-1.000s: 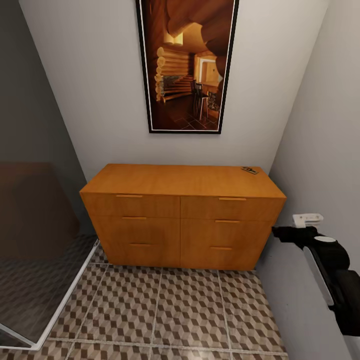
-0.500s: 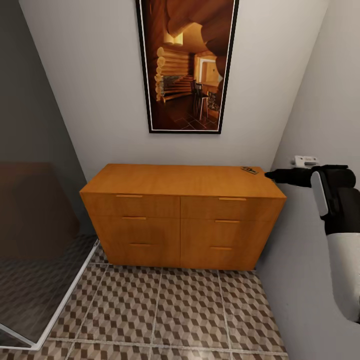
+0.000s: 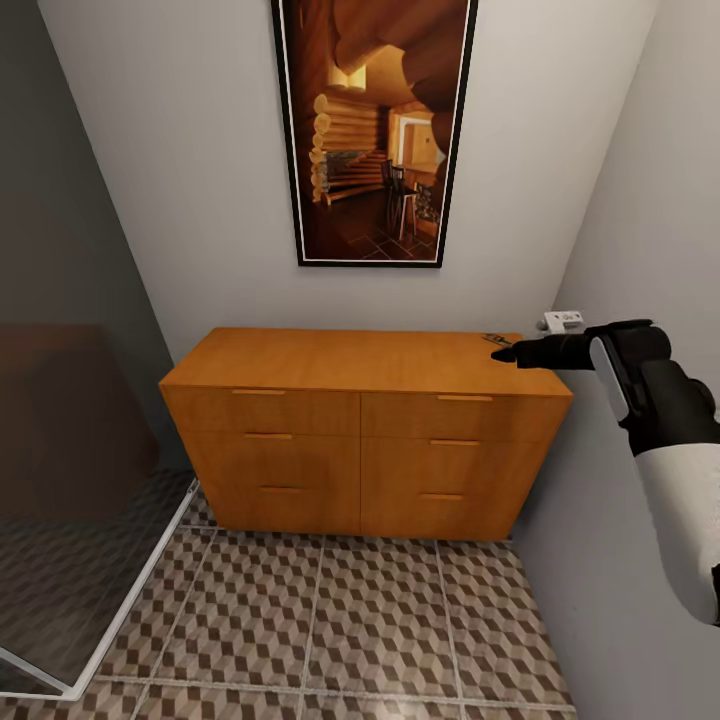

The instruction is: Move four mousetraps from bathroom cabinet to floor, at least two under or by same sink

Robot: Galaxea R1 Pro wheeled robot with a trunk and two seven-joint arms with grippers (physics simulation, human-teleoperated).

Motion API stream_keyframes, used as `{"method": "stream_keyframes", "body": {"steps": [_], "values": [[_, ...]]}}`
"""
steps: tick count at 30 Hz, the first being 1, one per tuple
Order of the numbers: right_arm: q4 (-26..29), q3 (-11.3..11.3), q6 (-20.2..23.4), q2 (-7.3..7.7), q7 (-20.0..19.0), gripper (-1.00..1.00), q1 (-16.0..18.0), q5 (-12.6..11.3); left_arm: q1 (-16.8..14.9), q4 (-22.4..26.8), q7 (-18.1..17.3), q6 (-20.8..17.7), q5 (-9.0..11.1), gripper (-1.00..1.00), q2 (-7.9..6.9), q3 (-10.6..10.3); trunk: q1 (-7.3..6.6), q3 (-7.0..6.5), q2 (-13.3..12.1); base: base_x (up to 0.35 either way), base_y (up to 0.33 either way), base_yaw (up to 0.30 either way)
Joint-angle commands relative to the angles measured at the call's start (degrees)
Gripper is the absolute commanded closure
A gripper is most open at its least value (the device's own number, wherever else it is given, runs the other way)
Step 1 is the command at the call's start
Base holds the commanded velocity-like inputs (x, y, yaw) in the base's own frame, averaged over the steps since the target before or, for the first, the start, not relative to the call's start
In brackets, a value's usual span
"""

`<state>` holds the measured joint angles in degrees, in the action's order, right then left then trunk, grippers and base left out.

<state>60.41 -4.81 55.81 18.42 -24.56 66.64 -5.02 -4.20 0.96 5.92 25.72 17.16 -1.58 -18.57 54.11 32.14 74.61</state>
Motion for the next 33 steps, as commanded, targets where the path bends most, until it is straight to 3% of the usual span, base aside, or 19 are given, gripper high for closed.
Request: {"method": "stream_keyframes", "body": {"steps": [1,9,26,33], "values": [[0.0,-0.4,0.3,0.13,0.2,-1.0,0.1,-0.4,0.0,0.0,0.3,0.1,0.2,1.0,0.0,-0.5,0.0,0.06,0.0,0.0,0.0,0.0],[0.0,-0.7,0.2,0.51,0.1,-1.0,0.1,-0.3,0.0,0.0,0.3,0.1,0.2,1.0,0.0,-0.5,0.0,0.06,0.0,0.115,0.0,0.0],[0.0,-0.6,0.1,1.99,0.0,-1.0,0.1,-0.3,0.0,-0.1,0.3,0.1,0.2,1.0,0.0,-0.5,0.0,0.06,0.0,0.278,0.0,0.0],[0.0,-0.6,0.0,6.39,-0.2,-1.0,0.1,-0.4,0.0,-0.1,0.2,0.1,0.2,1.0,0.0,-0.5,0.0,0.06,0.0,0.178,0.0,0.0]]}}
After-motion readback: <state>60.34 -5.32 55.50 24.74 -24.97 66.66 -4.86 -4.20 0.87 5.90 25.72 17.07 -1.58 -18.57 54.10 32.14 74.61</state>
